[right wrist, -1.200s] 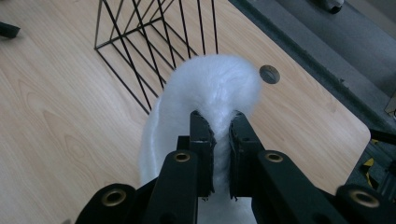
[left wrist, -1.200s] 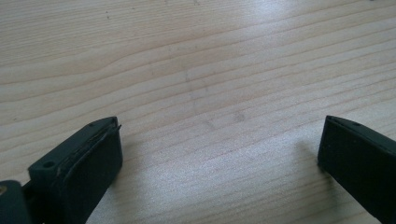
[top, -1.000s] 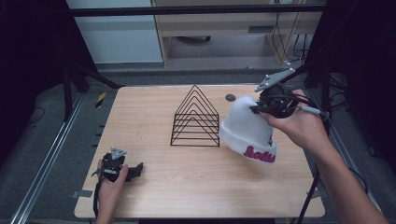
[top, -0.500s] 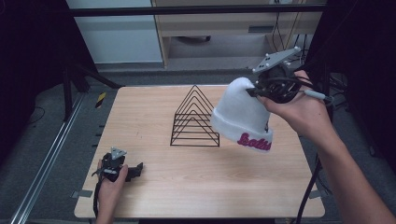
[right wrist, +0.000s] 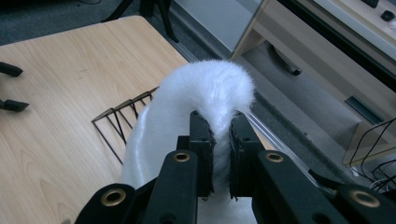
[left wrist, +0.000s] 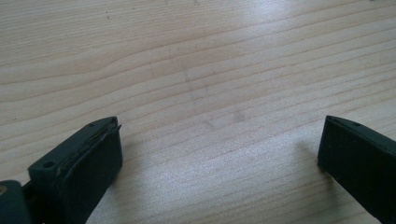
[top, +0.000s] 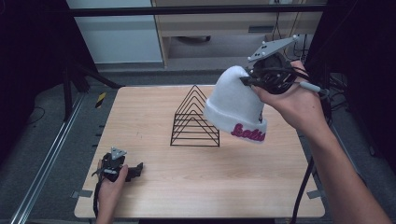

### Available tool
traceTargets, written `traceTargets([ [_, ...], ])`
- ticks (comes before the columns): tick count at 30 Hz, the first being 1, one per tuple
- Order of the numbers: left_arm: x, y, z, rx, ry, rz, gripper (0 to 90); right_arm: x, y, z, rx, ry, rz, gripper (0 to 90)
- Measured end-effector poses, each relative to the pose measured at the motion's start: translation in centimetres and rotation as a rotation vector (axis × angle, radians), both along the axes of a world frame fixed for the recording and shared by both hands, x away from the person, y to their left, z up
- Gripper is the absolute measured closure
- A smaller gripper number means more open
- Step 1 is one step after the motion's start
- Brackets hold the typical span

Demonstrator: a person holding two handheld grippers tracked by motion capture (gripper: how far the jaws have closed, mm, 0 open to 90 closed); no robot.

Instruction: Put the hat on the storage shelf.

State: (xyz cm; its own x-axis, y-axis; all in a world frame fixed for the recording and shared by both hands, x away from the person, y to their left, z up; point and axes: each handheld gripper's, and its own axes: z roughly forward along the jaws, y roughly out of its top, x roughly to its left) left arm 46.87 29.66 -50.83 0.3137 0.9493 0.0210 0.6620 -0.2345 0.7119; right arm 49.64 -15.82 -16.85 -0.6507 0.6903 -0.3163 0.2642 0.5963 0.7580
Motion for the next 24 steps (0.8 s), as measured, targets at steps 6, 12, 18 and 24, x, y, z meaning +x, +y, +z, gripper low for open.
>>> traceTargets([
  [6, 0.00, 0.00, 0.00, 0.000, 0.000, 0.000, 0.0, 0.21, 0.12, 0.06, 0.014, -0.035, -0.017, 82.5],
  [12, 0.00, 0.00, 0.00, 0.000, 0.000, 0.000, 0.0, 0.42, 0.38, 0.39, 0.032, -0.067, -0.025, 82.5],
  [18, 0.00, 0.00, 0.00, 0.000, 0.000, 0.000, 0.0, 0.51, 0.57, 0.65, 0.045, -0.085, -0.027, 82.5],
  [24, 0.00, 0.00, 0.00, 0.000, 0.000, 0.000, 0.0, 0.51, 0.86, 0.60, 0.050, -0.087, -0.023, 82.5],
])
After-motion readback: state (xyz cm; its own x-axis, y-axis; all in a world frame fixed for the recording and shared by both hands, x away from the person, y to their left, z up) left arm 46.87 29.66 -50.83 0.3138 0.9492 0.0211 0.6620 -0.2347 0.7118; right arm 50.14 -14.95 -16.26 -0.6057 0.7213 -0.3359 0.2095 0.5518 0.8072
